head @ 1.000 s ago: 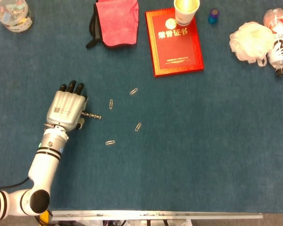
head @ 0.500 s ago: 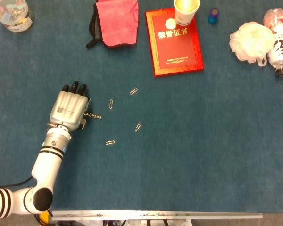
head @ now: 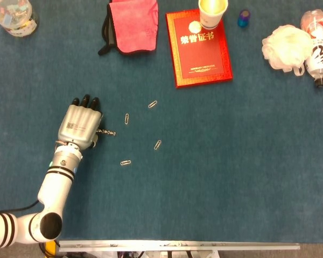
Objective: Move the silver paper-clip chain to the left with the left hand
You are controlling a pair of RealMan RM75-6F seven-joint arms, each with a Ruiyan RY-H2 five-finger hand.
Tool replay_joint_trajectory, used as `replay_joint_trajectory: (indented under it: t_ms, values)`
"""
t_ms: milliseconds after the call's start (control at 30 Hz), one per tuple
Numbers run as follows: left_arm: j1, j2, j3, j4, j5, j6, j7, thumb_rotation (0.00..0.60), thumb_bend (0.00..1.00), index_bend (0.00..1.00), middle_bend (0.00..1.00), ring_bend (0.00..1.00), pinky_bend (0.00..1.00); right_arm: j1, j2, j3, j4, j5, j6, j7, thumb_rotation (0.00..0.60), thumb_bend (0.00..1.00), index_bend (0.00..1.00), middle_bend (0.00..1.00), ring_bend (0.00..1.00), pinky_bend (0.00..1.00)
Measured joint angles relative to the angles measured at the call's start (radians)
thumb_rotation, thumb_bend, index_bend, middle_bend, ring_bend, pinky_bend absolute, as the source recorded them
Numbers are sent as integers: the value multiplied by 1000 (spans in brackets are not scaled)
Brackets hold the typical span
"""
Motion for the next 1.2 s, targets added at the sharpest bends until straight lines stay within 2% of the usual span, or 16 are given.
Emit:
replay_joint_trajectory:
  t_ms: [433,1200]
  values:
    - [-15,-1,9,-4,-31,2,21,600,325,515,162,98,190,-1,-1,1,2,3,1,3,600,970,491,431,370,442]
    - [-18,17,26,-68,-8,61,43,600,326,577,162,98,190,-3,1,1,3,0,7,12,600,969,491,431,370,442]
